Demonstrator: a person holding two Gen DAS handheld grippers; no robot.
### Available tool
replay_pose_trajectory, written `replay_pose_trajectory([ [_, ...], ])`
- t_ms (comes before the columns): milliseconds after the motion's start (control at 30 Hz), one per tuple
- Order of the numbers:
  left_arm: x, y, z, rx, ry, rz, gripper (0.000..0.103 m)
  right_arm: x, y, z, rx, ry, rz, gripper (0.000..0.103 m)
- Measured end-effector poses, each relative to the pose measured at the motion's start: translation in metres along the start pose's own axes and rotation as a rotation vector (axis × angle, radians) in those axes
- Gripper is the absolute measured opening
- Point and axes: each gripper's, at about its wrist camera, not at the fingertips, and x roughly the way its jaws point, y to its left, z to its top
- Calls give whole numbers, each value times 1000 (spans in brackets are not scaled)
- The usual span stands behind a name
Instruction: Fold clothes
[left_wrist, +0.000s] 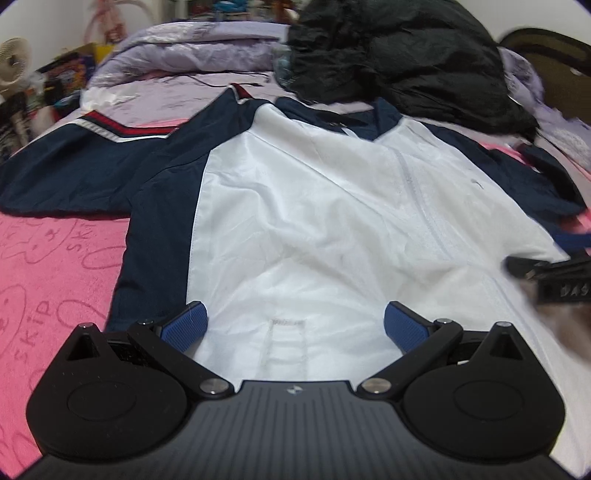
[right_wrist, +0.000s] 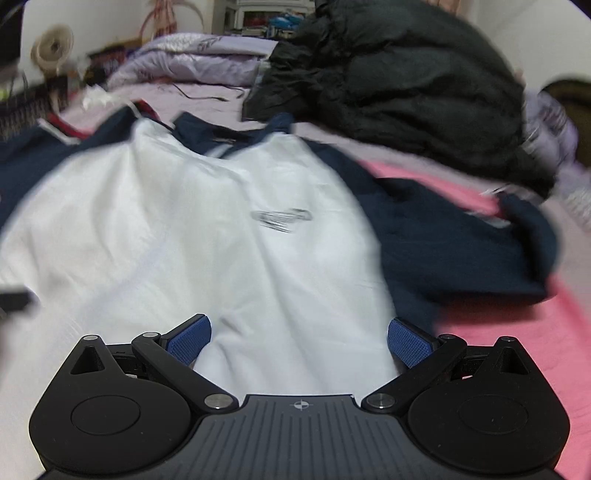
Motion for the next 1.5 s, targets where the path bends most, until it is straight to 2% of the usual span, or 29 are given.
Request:
replay_pose_trajectory([
  [100, -14, 9, 3, 6, -48, 149, 103, -6, -49, -4, 80, -10, -219, 102],
  [133, -18, 11, 8, 2, -82, 162, 103, -8, -64, -4, 109, -20, -304, 100],
  [167, -20, 11, 13, -2, -120, 150, 103, -11, -77, -2, 133, -37, -341, 99],
  [267, -13, 3, 32, 8, -182, 82, 103, -12, -96, 14, 191, -93, -264, 98],
  [333, 4, -6, 38, 15, -154, 76, 103, 0, -102, 30, 234, -112, -294, 98],
  [433, 37, -16, 28, 43, -59, 86, 103, 30, -119, 59, 281, -139, -366, 97],
  [567, 43, -7, 23, -10, -63, 55, 103, 90, -143, 101, 226, -98, -415, 93],
  [600, 43, -6, 22, -15, -62, 50, 103, 109, -152, 109, 211, -64, -412, 86],
  [633, 44, -5, 22, -20, -60, 46, 103, 131, -161, 116, 198, 2, -407, 65],
  [667, 44, -5, 22, -19, -60, 47, 103, 153, -170, 121, 184, 83, -412, 52],
  [700, 45, -5, 22, -17, -61, 49, 103, 167, -180, 123, 184, 138, -429, 31],
  [733, 45, -5, 22, -17, -61, 49, 103, 169, -194, 121, 203, 155, -465, 25],
  [900, 43, -8, 22, -12, -65, 60, 103, 165, -279, 105, 349, 261, -611, 28],
  [933, 43, -8, 22, -10, -65, 62, 103, 161, -301, 98, 412, 309, -637, 50],
  [967, 43, -8, 22, -9, -64, 63, 103, 156, -323, 90, 492, 343, -656, 64],
  [1000, 43, -8, 22, -9, -64, 62, 103, 146, -344, 81, 617, 343, -638, 81],
  [1033, 43, -8, 22, -10, -65, 62, 103, 133, -363, 69, 774, 321, -583, 85],
  [1100, 43, -8, 22, -12, -65, 60, 103, 110, -389, 43, 1051, 259, -488, 84],
  [1133, 43, -8, 21, -11, -65, 60, 103, 103, -390, 37, 1104, 263, -506, 84],
  [1167, 43, -8, 21, -11, -65, 61, 103, 102, -384, 40, 1070, 289, -570, 83],
  [1233, 43, -8, 21, -11, -65, 60, 103, 103, -354, 55, 882, 314, -724, 81],
  [1300, 43, -8, 21, -11, -64, 60, 103, 102, -317, 73, 691, 273, -860, 81],
  [1333, 43, -7, 21, -11, -65, 61, 103, 102, -300, 81, 608, 244, -905, 81],
  [1367, 43, -7, 21, -10, -65, 62, 103, 101, -284, 87, 549, 199, -914, 81],
  [1400, 44, -8, 21, -8, -65, 64, 103, 99, -266, 91, 492, 146, -904, 81],
  [1433, 44, -8, 21, -8, -66, 66, 103, 99, -248, 93, 425, 103, -839, 80],
  [1467, 44, -8, 21, -7, -66, 67, 103, 102, -229, 93, 348, 81, -715, 80],
  [1500, 44, -8, 21, -7, -66, 68, 103, 105, -210, 94, 270, 60, -592, 73],
])
